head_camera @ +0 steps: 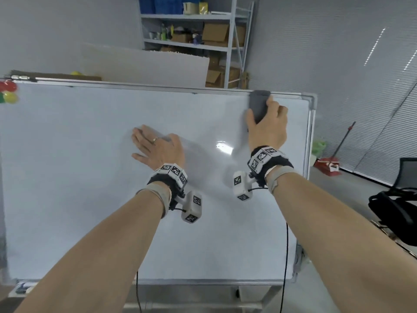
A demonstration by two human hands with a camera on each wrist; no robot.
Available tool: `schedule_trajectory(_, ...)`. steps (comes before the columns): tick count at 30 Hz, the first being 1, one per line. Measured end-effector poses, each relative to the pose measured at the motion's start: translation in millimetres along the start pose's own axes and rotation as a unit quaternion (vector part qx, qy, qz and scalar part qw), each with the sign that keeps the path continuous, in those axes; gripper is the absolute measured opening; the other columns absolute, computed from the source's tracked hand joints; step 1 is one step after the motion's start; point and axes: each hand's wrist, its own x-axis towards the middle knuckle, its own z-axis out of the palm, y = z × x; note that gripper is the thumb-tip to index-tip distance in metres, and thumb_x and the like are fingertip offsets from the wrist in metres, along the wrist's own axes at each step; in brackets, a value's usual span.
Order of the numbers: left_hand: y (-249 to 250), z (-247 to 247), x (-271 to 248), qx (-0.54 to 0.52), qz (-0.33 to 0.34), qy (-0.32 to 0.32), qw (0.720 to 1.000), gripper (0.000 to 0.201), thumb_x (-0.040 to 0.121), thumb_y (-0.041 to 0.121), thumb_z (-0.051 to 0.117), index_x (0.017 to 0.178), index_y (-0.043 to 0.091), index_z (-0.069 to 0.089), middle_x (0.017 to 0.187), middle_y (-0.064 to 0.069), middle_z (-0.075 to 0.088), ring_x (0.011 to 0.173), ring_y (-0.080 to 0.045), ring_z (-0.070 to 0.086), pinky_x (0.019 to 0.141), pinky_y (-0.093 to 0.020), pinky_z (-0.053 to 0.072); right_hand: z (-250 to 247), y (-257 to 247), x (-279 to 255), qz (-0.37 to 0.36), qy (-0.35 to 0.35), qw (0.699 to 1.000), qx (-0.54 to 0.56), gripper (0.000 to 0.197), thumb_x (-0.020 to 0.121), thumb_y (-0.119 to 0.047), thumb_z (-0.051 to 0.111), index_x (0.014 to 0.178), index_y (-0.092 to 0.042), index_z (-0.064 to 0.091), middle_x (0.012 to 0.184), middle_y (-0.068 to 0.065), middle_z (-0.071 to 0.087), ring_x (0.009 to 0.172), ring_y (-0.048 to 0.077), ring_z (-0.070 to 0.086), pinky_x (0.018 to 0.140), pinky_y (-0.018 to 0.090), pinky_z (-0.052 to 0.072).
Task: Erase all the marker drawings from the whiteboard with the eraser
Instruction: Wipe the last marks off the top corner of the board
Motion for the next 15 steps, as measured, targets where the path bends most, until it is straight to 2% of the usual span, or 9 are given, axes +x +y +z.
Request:
schedule_trajectory(4,-18,-8,12,0.007,0.014,0.003,1.000,0.075,0.090,0.039,0.042,0.154,0.012,0.014,0.163,-0.005,0.006,0.152,-0.022,0.003,0.118,-0.056,0.009,21,-48,-24,-0.153,-0.096,0.983,0.022,0.059,0.085,-0.056,0.060,0.137,-0.030,0.050,0.123,0.000,0.052,0.109,0.023,0.050,0.072,0.033,0.048)
schedule_trajectory(7,-18,-7,11,0.009,0.016,0.022,1.000,0.074,0.089,0.041,0.043,0.153,0.013,0.019,0.162,-0.006,0.011,0.151,-0.022,0.007,0.118,-0.055,0.012,21,-42,-31,-0.215,-0.099,0.972,0.001,0.059,0.088,-0.057,0.058,0.139,-0.030,0.048,0.122,0.001,0.053,0.108,0.023,0.051,0.067,0.033,0.047)
schedule_trajectory(9,-9,-2,7,0.006,0.014,0.027,1.000,0.075,0.087,0.044,0.043,0.152,0.012,0.023,0.161,-0.006,0.014,0.151,-0.023,0.010,0.117,-0.055,0.013,12,-12,-23,-0.177,-0.078,0.981,-0.030,0.061,0.090,-0.058,0.055,0.143,-0.029,0.044,0.125,0.004,0.052,0.110,0.025,0.051,0.069,0.034,0.047)
schedule_trajectory(12,4,8,-4,0.001,0.016,0.025,1.000,0.076,0.085,0.045,0.042,0.151,0.011,0.024,0.161,-0.007,0.017,0.150,-0.024,0.012,0.116,-0.056,0.014,-12,48,-5,-0.013,-0.014,0.997,-0.069,0.064,0.092,-0.056,0.050,0.145,-0.023,0.040,0.129,0.010,0.049,0.114,0.029,0.050,0.077,0.041,0.051)
schedule_trajectory(15,9,15,-12,0.002,0.022,0.020,1.000,0.078,0.085,0.045,0.040,0.152,0.010,0.022,0.161,-0.009,0.016,0.151,-0.025,0.010,0.117,-0.058,0.013,-33,90,9,0.127,0.031,0.987,-0.097,0.062,0.096,-0.053,0.047,0.145,-0.017,0.039,0.132,0.015,0.048,0.120,0.033,0.047,0.081,0.049,0.053)
